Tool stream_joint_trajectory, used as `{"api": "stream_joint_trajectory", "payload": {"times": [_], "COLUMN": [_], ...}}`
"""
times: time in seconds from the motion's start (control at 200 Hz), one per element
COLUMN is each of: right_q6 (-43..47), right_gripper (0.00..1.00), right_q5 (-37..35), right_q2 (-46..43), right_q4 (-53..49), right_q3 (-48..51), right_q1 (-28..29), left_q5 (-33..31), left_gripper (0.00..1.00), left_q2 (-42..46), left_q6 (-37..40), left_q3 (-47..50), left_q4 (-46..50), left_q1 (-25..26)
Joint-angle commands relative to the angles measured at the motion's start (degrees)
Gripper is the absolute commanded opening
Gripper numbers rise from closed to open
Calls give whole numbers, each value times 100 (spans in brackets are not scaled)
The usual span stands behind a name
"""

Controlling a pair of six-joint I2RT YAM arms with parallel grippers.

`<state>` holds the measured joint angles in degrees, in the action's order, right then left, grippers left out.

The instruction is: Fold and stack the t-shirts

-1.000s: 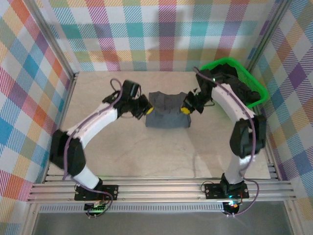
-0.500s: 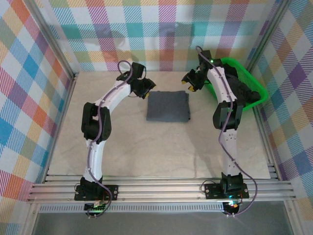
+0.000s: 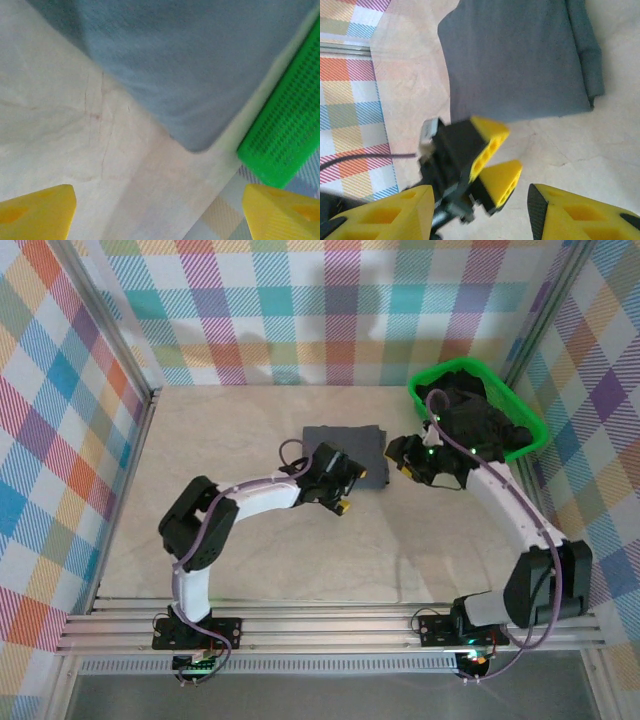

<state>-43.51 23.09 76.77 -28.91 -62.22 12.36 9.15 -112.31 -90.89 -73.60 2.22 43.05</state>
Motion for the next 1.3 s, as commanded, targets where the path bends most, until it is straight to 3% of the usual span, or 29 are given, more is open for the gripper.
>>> {"api": "stream_joint_trajectory", "payload": {"times": [0.0, 0.265, 0.415, 0.475, 0.565, 0.63, 0.855, 0.945, 1.12, 1.295], "right_q6": [-59, -18, 8, 26, 40, 90, 269, 280, 142, 175], "right_gripper": [53, 52, 52, 52, 52, 51, 52, 52, 51, 51], "right_q5": [149, 186, 180, 193, 250, 368, 327, 295, 369, 422], "right_q2": [-552, -1422, -1620, -1653, -1663, -1719, -1964, -1885, -1701, -1433], "right_q4": [211, -420, -625, -665, -646, -464, 201, 216, 412, 526], "right_q3": [373, 759, 755, 755, 746, 753, 769, 730, 755, 656], "right_q1": [-26, -164, -203, -215, -238, -243, -243, -243, -244, -243], "left_q5": [-448, -686, -832, -943, -1139, -1376, -1282, -922, 107, 666], "left_gripper": [86, 81, 66, 55, 18, 0, 0, 0, 0, 0], "left_q2": [-407, -1408, -1811, -1937, -2002, -1896, -1071, -673, -414, -887], "left_q6": [-725, -960, -1141, -1150, -1141, -1124, -230, 592, 2568, 4147], "left_q3": [-470, -1392, -1740, -1868, -1948, -1840, -937, -458, -417, -1154], "left_q4": [-622, -436, -332, -247, -157, -78, -130, -298, 332, 1048], "left_q1": [108, 330, 338, 311, 230, 126, -873, -1514, -2928, -4124]}}
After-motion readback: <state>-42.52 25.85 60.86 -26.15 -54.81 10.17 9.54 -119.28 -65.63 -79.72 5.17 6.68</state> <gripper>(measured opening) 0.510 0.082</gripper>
